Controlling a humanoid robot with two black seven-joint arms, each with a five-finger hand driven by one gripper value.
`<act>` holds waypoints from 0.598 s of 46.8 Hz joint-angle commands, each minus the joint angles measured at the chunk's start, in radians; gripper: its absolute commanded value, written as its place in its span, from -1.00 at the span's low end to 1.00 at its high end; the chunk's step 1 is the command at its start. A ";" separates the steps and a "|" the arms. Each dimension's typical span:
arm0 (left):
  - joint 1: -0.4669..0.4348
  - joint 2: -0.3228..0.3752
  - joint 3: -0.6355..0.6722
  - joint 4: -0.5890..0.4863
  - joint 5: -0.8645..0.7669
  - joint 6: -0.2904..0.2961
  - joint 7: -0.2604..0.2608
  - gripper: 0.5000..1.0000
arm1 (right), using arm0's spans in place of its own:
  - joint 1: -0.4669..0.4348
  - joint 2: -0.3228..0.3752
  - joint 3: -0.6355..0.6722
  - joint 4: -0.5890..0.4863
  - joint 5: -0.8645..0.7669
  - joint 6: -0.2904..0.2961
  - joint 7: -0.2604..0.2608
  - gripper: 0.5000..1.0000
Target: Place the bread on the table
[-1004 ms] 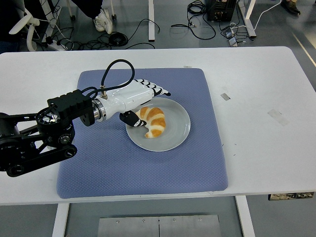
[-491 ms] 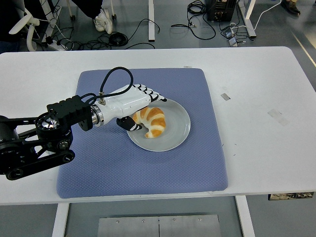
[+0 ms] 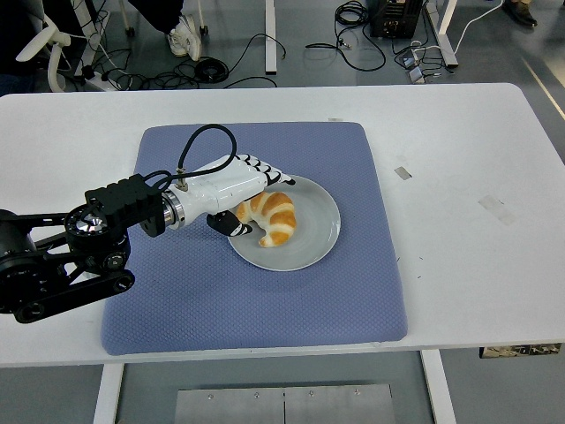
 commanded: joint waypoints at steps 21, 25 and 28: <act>0.014 -0.027 0.024 0.012 -0.014 0.001 -0.003 0.35 | 0.000 0.000 0.000 0.000 0.000 0.000 0.000 1.00; 0.014 -0.027 0.024 0.017 -0.015 0.001 -0.004 0.21 | 0.000 0.000 0.000 0.000 0.000 0.000 0.000 1.00; 0.014 -0.027 0.024 0.023 -0.015 0.001 -0.004 0.13 | 0.000 0.000 0.000 0.000 0.000 0.000 0.000 1.00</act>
